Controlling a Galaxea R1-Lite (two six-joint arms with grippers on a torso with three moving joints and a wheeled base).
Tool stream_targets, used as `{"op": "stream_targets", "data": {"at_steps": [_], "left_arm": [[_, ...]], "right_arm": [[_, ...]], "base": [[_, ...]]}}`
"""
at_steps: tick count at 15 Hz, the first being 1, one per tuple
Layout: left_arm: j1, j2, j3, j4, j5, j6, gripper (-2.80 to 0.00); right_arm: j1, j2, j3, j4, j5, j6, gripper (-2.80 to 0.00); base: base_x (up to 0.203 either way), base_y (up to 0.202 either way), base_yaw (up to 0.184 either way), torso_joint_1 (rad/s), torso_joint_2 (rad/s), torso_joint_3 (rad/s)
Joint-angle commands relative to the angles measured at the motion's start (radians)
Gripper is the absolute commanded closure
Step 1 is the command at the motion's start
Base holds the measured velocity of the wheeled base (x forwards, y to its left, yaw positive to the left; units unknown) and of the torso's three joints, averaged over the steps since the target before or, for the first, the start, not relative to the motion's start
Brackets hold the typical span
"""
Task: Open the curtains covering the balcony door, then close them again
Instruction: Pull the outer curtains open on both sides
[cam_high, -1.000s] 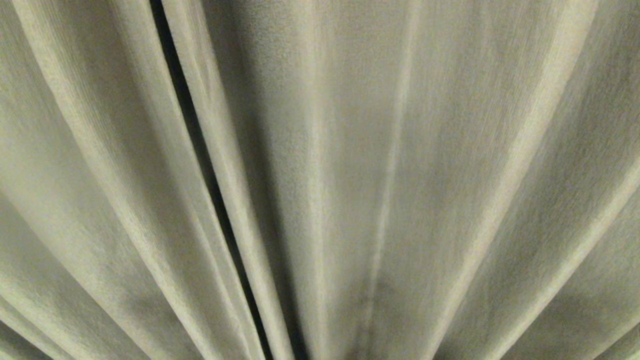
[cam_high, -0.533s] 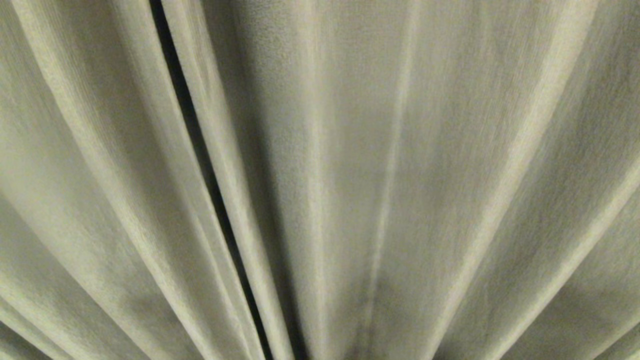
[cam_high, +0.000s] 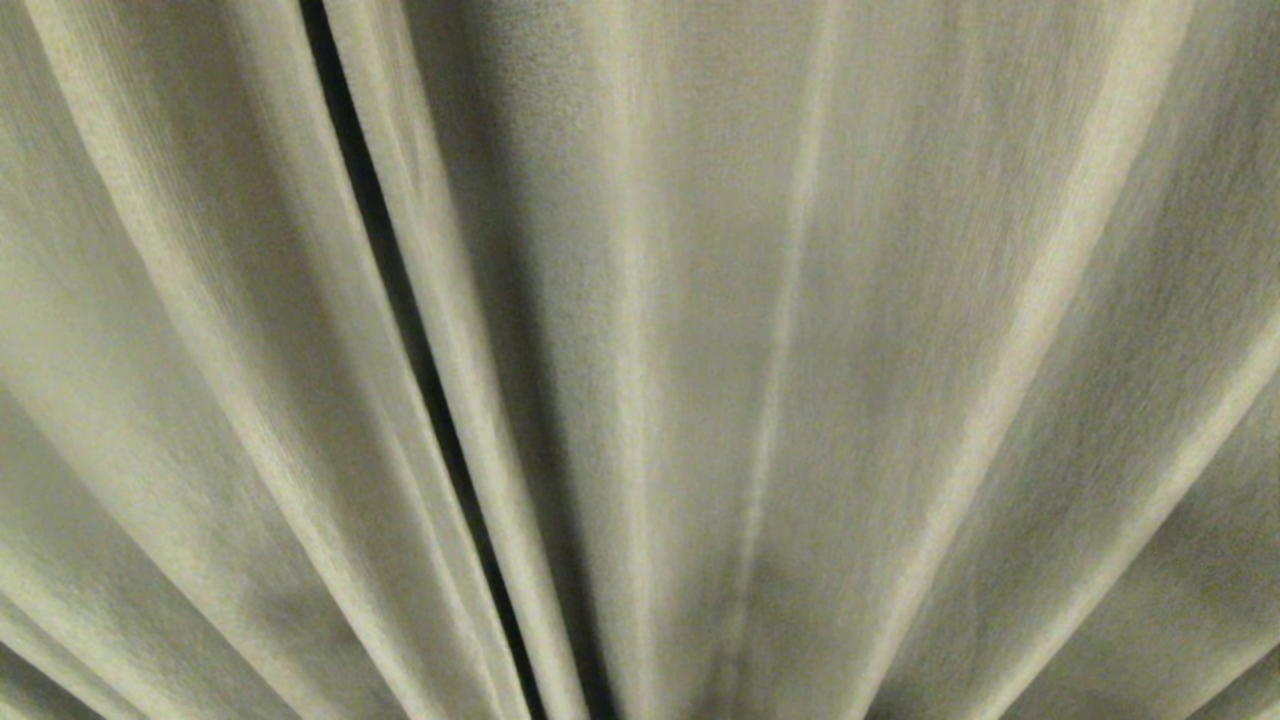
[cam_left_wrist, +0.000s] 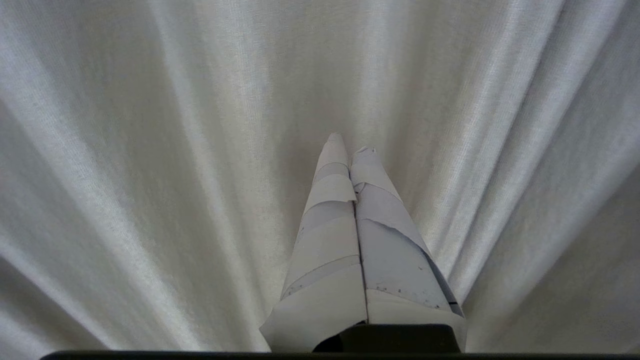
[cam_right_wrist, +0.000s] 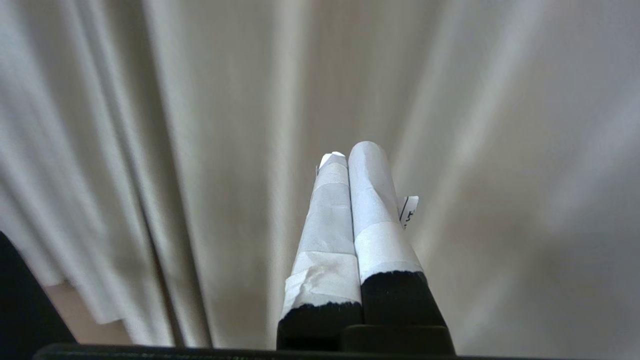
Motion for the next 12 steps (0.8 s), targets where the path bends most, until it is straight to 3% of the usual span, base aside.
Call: {"op": "stream_targets", "data": {"at_steps": [1, 6, 9, 10, 12], "left_arm": [[0.000, 0.000, 0.000, 0.000, 0.000, 0.000, 0.00], [0.000, 0.000, 0.000, 0.000, 0.000, 0.000, 0.00], [0.000, 0.000, 0.000, 0.000, 0.000, 0.000, 0.00], [0.000, 0.000, 0.000, 0.000, 0.000, 0.000, 0.00], [0.000, 0.000, 0.000, 0.000, 0.000, 0.000, 0.00]], "right_arm": [[0.092, 0.260, -0.093, -0.085, 0.005, -0.002, 0.00], [0.292, 0.541, -0.355, -0.184, 0.008, -0.012, 0.00], [0.334, 0.653, -0.448, -0.191, 0.006, -0.040, 0.00], [0.338, 0.680, -0.471, -0.192, 0.006, -0.054, -2.80], [0.343, 0.713, -0.504, -0.193, 0.007, -0.059, -2.80]], "base": [[0.000, 0.000, 0.000, 0.000, 0.00, 0.000], [0.000, 0.000, 0.000, 0.000, 0.00, 0.000], [0.000, 0.000, 0.000, 0.000, 0.00, 0.000], [0.000, 0.000, 0.000, 0.000, 0.00, 0.000], [0.000, 0.000, 0.000, 0.000, 0.00, 0.000]]}}
